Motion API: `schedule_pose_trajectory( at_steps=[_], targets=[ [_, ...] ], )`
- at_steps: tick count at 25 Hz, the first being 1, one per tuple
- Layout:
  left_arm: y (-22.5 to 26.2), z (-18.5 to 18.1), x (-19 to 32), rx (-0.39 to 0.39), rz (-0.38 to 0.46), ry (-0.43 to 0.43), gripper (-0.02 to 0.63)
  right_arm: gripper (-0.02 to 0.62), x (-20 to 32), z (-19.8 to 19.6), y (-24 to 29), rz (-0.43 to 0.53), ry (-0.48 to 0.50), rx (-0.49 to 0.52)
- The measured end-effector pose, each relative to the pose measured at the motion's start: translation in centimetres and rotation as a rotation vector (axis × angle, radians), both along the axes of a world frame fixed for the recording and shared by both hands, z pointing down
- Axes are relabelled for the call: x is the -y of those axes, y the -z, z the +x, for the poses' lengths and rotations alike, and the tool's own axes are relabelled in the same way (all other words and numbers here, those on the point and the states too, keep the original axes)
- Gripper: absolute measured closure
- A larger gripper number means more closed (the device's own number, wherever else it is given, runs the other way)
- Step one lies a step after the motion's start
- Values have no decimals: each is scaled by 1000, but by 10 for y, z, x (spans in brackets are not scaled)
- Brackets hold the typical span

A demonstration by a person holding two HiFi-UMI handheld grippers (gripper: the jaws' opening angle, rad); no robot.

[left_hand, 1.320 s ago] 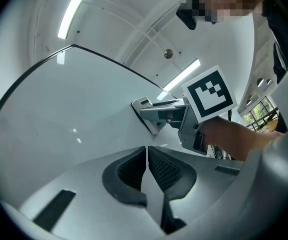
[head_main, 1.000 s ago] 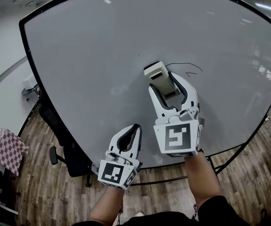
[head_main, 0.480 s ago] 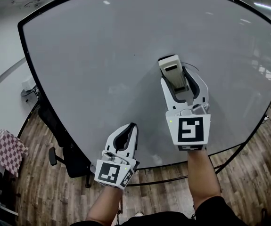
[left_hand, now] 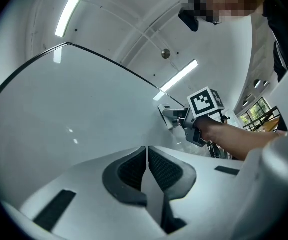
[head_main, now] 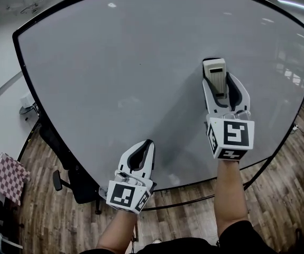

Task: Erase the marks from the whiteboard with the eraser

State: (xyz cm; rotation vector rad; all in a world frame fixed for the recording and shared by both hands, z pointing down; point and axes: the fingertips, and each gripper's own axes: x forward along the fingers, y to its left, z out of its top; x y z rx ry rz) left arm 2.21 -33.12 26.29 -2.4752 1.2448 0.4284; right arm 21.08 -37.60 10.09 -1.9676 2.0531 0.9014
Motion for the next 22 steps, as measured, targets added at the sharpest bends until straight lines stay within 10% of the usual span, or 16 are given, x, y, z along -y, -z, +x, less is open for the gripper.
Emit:
schedule_pose_trajectory(
  at_steps=[10,22],
  targets=[
    [2,7,-1,6,-2,-18,578,339,-1,45,-1,7,-20,120],
    [0,15,5,-2,-11,-39,578,342,-45,27,-18,98,103,40]
  ],
)
